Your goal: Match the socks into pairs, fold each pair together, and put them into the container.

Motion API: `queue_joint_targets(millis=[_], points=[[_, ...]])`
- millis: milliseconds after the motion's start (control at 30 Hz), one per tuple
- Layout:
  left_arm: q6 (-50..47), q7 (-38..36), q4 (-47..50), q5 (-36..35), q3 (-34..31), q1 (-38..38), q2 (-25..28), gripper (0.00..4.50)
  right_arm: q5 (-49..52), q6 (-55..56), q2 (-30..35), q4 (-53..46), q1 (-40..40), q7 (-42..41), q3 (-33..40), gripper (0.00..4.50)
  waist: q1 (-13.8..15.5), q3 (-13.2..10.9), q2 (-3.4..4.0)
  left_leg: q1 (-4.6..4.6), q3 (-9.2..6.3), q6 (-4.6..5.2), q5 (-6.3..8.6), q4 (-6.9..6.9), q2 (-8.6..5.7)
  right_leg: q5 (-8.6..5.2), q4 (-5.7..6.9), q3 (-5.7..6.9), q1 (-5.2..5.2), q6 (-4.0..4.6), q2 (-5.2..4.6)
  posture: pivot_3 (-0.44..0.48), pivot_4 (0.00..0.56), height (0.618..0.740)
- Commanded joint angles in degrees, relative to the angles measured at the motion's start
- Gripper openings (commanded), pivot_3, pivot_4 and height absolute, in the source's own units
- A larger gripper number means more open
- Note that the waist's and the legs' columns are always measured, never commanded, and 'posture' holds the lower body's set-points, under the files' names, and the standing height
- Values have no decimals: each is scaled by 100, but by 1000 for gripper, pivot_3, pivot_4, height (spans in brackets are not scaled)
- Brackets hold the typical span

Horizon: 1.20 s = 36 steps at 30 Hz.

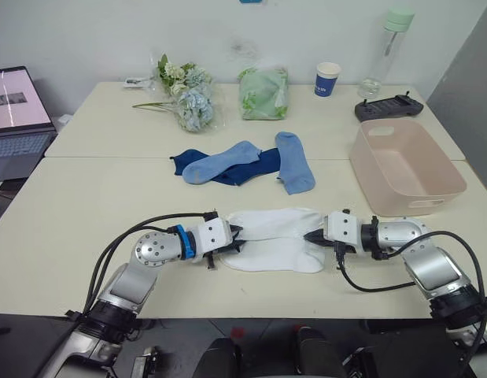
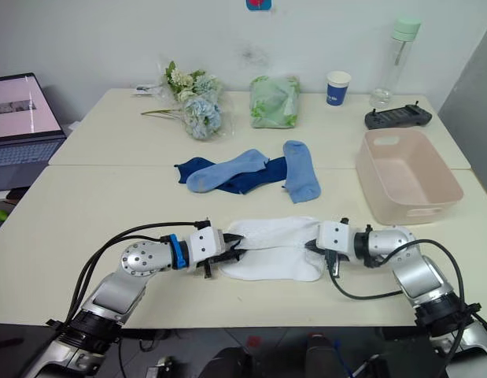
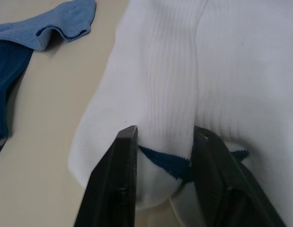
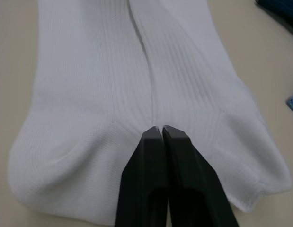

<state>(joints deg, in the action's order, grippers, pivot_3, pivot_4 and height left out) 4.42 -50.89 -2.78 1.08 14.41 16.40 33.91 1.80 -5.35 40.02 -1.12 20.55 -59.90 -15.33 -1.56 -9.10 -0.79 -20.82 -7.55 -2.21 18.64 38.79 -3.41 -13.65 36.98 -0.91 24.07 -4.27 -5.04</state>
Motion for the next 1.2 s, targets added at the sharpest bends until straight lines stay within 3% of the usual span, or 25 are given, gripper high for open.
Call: queue_joint_targets(millis=[33,433,533,700,1000,1200], points=[[13,-100,-5,-40,-40,26,43,147,186,-125,46,-235,25,-65,205,0,0,0,0,0,0,0,0,0,0,0,1,0,0,0,0,0,150,740],[-242,-277,-52,-448,-237,149,-32,66,63,95,85,-235,-5,-19,165,0,-3,0,0,0,0,0,0,0,0,0,1,0,1,0,0,0,150,740],[-953,-354,152,-1023,-444,225,-193,0,-25,214,86,-163,-14,-15,118,637,-4,0,0,-1,0,0,0,2,0,0,2,1,1,0,0,0,150,740],[-1402,-585,376,-1313,-497,291,-180,0,-342,495,29,11,20,127,44,2280,-8,0,0,-1,0,0,0,3,0,0,2,1,1,0,0,0,150,740],[-1777,-746,524,-1603,-586,326,-150,0,-326,415,-111,157,95,221,157,2280,-14,0,0,-1,-1,-1,0,3,1,0,2,1,1,0,1,0,150,740],[-1476,-714,272,-1224,-509,392,-14,0,-210,287,-115,91,88,141,187,2280,-15,0,0,0,-1,-1,0,3,1,0,2,0,1,0,1,0,150,740]])
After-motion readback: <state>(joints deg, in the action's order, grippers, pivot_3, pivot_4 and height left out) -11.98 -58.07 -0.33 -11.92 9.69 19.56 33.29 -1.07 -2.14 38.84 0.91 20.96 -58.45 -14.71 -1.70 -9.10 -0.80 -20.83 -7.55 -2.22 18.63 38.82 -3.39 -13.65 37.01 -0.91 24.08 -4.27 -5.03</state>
